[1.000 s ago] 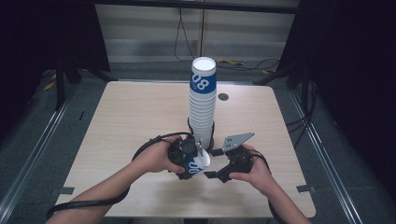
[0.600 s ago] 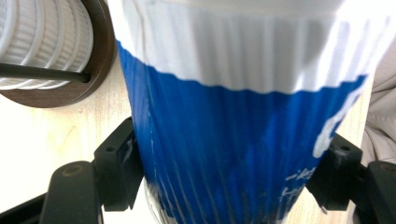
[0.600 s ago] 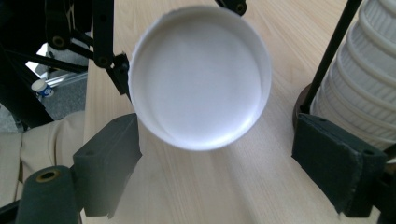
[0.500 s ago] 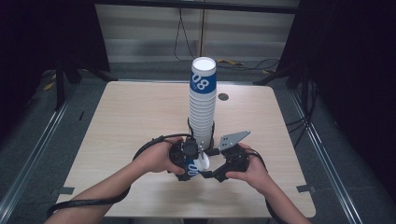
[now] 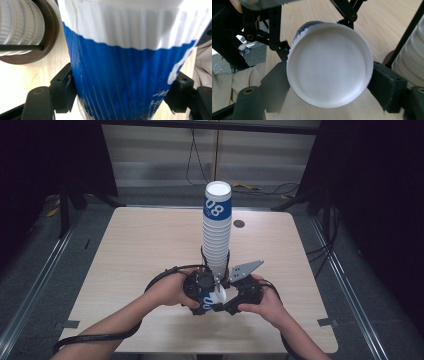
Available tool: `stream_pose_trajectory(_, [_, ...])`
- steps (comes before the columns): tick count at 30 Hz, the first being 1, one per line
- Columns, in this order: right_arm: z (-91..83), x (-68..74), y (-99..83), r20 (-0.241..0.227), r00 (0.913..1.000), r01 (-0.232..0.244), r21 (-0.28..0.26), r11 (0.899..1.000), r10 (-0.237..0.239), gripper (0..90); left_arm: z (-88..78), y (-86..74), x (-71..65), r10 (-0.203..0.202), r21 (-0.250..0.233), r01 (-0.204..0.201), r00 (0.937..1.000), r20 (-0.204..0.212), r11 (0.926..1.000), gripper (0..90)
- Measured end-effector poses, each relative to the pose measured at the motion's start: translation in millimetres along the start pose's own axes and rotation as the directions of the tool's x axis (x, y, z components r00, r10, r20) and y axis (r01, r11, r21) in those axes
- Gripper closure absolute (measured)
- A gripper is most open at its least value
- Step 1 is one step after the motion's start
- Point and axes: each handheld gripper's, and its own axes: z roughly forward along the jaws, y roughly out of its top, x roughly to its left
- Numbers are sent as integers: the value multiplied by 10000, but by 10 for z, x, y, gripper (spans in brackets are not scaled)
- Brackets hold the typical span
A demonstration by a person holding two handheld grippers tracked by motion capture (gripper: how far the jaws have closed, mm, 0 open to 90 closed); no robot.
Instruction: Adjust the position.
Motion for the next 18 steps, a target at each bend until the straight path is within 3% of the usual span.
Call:
stream_pose_trajectory(1, [5, 3, 3, -84, 10000, -4, -55, 10000, 3, 274, -10, -4, 2, -67, 151, 66, 10000, 68, 9999, 250])
stream_pose_trajectory(4, [15, 6, 3, -132, 9999, -6, -140, 9999, 4, 285, 6, -29, -4, -258, -134, 260, 9996, 96, 9996, 250])
stream_pose_trajectory(8, [25, 2, -9, -170, 9999, -25, -154, 9999, 23, 291, -5, -33, -1, -141, 44, 141, 9998, 142, 9999, 250])
stream_pose_trajectory(14, [6, -3, -11, -238, 9996, -154, -188, 9997, 150, 293, -22, -48, -7, -200, -372, 201, 9998, 48, 9991, 250])
stream_pose_trajectory(18, [-14, -11, -15, -278, 9995, -124, -145, 9998, 120, 292, -32, -32, -11, -106, -286, 107, 9999, 43, 9995, 250])
